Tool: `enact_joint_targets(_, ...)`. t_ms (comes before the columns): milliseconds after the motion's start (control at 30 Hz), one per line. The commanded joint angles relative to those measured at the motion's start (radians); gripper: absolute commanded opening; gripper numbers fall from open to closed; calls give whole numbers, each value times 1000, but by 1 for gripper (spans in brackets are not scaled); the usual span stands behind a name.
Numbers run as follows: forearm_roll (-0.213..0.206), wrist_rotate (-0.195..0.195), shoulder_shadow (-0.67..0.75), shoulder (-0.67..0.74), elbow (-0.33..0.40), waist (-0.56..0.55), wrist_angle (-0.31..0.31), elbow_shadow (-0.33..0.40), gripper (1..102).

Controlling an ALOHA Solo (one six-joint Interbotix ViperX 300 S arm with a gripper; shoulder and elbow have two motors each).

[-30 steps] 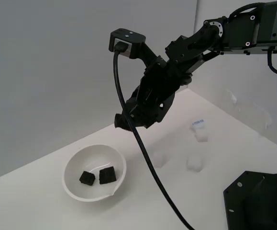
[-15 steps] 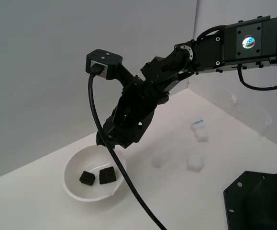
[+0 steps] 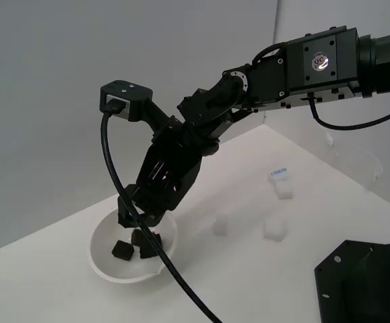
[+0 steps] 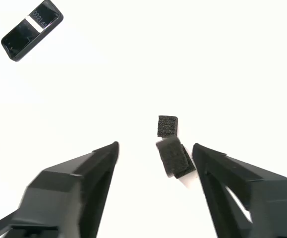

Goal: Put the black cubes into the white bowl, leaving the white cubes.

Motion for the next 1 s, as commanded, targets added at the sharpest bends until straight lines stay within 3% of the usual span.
enact_joint_targets(0,-26,9,17,9,-20,-12,-2,-26,93)
enact_joint_targets(267,-25,14,38,31,-15,6,18,-21,93)
enact_joint_targets(467,-3,25,141,135,9,123,61,3,88)
enact_joint_targets(567,5,35,204,196,31,193,61,26,65)
enact_joint_targets(700,6,64,284,278,81,278,61,78,10)
enact_joint_targets(733,6,75,304,296,97,295,60,94,2)
enact_joint_targets(967,8,106,399,391,209,405,61,209,3)
